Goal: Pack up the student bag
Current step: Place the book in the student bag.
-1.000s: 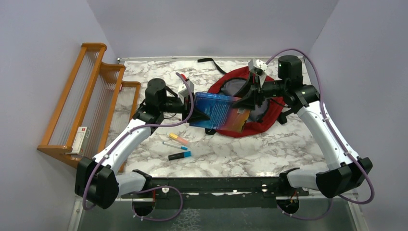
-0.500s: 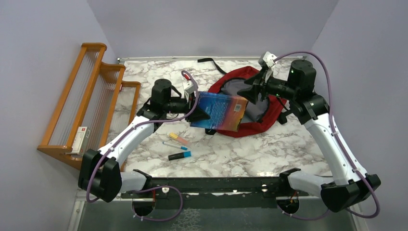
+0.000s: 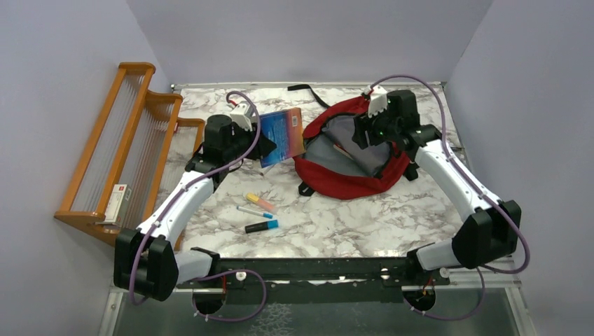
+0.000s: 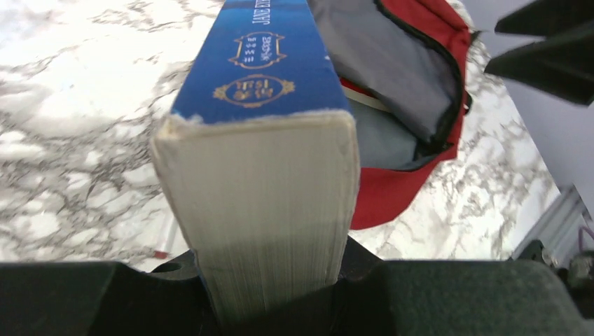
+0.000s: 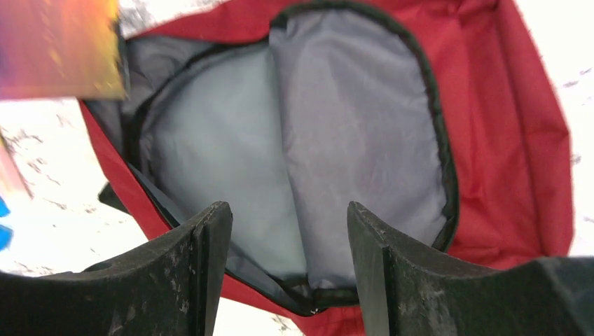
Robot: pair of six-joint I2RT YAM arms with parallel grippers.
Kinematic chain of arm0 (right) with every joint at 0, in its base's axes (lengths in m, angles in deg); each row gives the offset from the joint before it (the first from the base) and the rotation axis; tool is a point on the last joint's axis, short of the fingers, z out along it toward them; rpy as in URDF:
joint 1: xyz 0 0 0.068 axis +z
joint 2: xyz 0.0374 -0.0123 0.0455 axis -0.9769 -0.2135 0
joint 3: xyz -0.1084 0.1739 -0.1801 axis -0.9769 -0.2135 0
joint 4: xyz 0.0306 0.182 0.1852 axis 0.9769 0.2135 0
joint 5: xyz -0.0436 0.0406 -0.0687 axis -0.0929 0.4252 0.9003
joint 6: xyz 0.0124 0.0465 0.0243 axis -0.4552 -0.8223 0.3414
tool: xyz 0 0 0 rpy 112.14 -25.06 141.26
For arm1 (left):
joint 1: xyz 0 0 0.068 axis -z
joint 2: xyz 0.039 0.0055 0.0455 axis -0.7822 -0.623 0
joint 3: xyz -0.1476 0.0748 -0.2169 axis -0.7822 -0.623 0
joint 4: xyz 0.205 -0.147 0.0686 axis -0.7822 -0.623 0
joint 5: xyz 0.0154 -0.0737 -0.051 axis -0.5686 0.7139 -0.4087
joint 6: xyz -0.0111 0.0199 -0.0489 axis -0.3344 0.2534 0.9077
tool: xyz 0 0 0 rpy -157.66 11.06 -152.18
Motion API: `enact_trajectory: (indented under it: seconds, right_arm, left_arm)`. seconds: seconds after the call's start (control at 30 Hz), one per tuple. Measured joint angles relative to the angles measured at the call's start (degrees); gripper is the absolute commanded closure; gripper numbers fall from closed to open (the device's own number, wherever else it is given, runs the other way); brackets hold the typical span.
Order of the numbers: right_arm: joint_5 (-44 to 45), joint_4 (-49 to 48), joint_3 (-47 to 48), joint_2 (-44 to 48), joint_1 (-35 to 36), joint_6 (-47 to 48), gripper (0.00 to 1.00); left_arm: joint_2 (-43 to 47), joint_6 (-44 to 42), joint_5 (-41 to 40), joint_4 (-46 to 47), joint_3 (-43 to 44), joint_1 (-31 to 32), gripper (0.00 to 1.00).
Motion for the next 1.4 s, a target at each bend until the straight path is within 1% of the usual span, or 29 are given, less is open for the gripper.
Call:
enact_trajectory:
  seconds: [0.07,0.17,0.27,0.33,0.57,0.77,1.0,1.07,1.13,1.2,1.23,1.33,1.4]
  right_arm:
    - [0.2,0.9,0.0,-2.7,0.0,0.7,0.33]
    - [0.2,2.5,1.2,-7.0,0.2,1.7,0.32]
    - [0.5,5.1,5.7,-13.2,0.8,3.3,0.30]
    - [0.9,5.7,7.4,-15.8,1.5,4.2,0.29]
    - [3.5,7.8,8.4,-19.2,4.4,6.5,0.25]
    - [10.9,7.7,8.5,-22.7,7.1,8.6,0.22]
    - [20.5,6.3,8.7,-27.2,8.7,10.5,0.24]
    - [22.7,5.2,8.7,-27.5,8.8,10.8,0.27]
    - [24.7,4.0,8.7,-27.6,8.8,11.2,0.33]
    - [26.1,3.3,9.1,-27.9,8.8,11.6,0.44]
    - [26.8,3.2,9.4,-28.3,8.8,11.7,0.52]
    - [28.3,2.5,9.7,-28.9,8.8,11.7,0.66]
    - [28.8,2.2,9.7,-28.9,8.8,11.7,0.80]
  left_arm:
    - [0.1,1.0,-2.9,-1.0,0.0,-0.2,1.00]
    - [0.2,2.6,-5.0,-2.8,0.0,-0.2,1.00]
    - [0.3,3.8,-6.1,-4.0,0.0,0.0,1.00]
    - [0.7,4.2,-6.8,-4.5,0.0,0.0,1.00]
    - [3.4,4.3,-7.6,-6.2,0.0,0.0,1.00]
    - [3.5,4.8,-7.8,-7.1,-0.4,0.0,1.00]
    - [3.5,5.0,-7.9,-7.2,-0.4,0.0,1.00]
    - [3.6,5.0,-7.9,-7.3,-0.4,0.0,1.00]
    - [3.9,5.0,-7.9,-7.3,-0.4,0.0,1.00]
    - [4.3,5.1,-7.9,-7.3,-0.4,0.0,1.00]
    - [4.6,5.2,-7.9,-7.3,-0.6,0.0,1.00]
    - [5.0,5.6,-7.9,-7.3,-0.8,0.0,1.00]
    - [5.0,6.3,-7.9,-7.3,-0.9,0.0,1.00]
